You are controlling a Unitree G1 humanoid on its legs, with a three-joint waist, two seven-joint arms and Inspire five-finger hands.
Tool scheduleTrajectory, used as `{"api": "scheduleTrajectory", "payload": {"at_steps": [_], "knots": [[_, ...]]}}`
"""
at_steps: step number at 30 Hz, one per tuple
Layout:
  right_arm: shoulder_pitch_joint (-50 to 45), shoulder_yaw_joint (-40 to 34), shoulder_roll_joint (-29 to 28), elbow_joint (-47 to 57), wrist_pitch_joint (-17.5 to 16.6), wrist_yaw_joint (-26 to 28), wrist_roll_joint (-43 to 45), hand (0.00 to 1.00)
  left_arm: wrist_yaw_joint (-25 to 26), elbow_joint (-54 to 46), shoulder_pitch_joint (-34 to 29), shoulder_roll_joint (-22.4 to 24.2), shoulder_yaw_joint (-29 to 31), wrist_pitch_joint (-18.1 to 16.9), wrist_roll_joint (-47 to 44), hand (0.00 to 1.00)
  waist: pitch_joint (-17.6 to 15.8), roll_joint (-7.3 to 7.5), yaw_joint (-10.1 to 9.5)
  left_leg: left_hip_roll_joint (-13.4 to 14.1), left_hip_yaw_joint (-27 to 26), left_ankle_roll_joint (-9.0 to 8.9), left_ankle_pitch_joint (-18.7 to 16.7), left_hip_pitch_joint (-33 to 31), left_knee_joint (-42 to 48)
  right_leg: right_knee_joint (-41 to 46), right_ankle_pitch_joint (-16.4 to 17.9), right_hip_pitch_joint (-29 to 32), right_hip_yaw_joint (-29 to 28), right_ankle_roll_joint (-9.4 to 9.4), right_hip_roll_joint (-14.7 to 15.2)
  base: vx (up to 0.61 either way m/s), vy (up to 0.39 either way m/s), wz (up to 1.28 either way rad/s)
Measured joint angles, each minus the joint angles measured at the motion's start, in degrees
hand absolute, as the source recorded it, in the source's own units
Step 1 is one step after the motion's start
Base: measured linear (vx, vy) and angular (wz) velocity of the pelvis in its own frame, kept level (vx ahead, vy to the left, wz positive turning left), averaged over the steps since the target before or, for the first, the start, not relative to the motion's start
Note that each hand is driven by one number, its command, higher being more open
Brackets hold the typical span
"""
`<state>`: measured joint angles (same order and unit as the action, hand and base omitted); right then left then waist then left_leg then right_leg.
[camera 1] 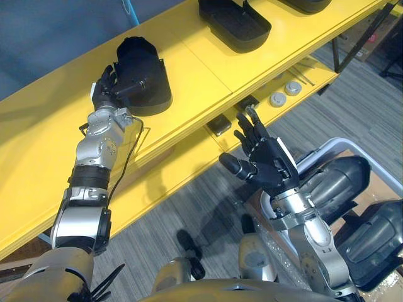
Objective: Walk over and take three plastic housings, then place them on the shelf
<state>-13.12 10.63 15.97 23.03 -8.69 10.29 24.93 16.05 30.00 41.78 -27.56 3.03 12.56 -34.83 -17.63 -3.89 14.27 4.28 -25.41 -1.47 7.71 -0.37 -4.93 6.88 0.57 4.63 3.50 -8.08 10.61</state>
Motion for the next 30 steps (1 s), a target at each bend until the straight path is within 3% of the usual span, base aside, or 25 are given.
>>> {"api": "scheduleTrajectory", "payload": {"at_steps": [7, 15, 19, 22, 25, 30], "knots": [[0.42, -1.10, -0.07, -0.55, -1.95, -0.59, -2.16, 1.00, -3.88, -0.88, -4.02, -0.13, 0.25, 0.18, -0.01, 1.00, 1.39, -0.54, -0.31, 0.26, 1.24, -0.27, -0.05, 1.61, 0.02, -2.25, -0.67, -3.31, 1.46, 0.34, -0.65, 0.02, -0.002, 0.07], [2.86, -4.02, -1.07, -6.98, -2.26, -6.97, -2.63, 1.00, -5.08, -6.62, -6.45, -0.03, 0.26, -1.94, -1.34, 1.00, 5.76, -1.10, -1.84, 0.31, 3.52, -0.39, 0.16, 2.76, 0.03, -3.33, -0.70, -6.34, 3.90, 0.41, -0.68, 0.02, 0.006, 0.12], [5.57, -2.23, -1.13, -8.85, -2.26, -8.42, -4.23, 1.00, -4.95, -12.03, -10.23, 2.04, 0.27, -4.96, -2.80, 1.00, 8.58, -1.59, -2.81, 0.37, 4.23, -0.50, 0.29, 2.96, -0.16, -5.16, -1.20, -7.83, 5.16, 0.52, -0.73, -0.03, 0.013, 0.10], [9.09, -1.03, -1.11, -10.44, -2.21, -9.11, -6.26, 1.00, -3.54, -17.91, -16.78, 5.86, 0.29, -8.80, -2.12, 1.00, 10.28, -1.49, -4.50, 0.43, 5.79, -0.61, 0.49, 2.95, -0.16, -6.15, -1.21, -8.85, 6.85, 0.83, -0.84, -0.03, 0.008, 0.23], [11.84, 0.12, -1.08, -12.47, -1.72, -7.64, -6.60, 1.00, -0.50, -24.76, -24.76, 8.65, 2.40, -13.62, 7.93, 1.00, 10.67, -0.98, -6.10, 0.39, 7.44, -0.70, 0.77, 2.72, -0.16, -7.02, -1.30, -10.00, 8.71, 0.92, -0.92, -0.01, 0.001, 0.27], [13.00, 4.16, -1.24, -18.83, 0.15, -6.62, -7.25, 1.00, 4.99, -41.22, -41.76, 15.23, 8.73, -22.63, 18.50, 1.00, 12.52, 1.72, -11.81, 0.03, 11.69, -0.83, 1.47, 1.50, -0.11, -7.88, -1.35, -11.99, 13.21, 0.87, -0.99, 0.05, -0.011, 0.43]]}}
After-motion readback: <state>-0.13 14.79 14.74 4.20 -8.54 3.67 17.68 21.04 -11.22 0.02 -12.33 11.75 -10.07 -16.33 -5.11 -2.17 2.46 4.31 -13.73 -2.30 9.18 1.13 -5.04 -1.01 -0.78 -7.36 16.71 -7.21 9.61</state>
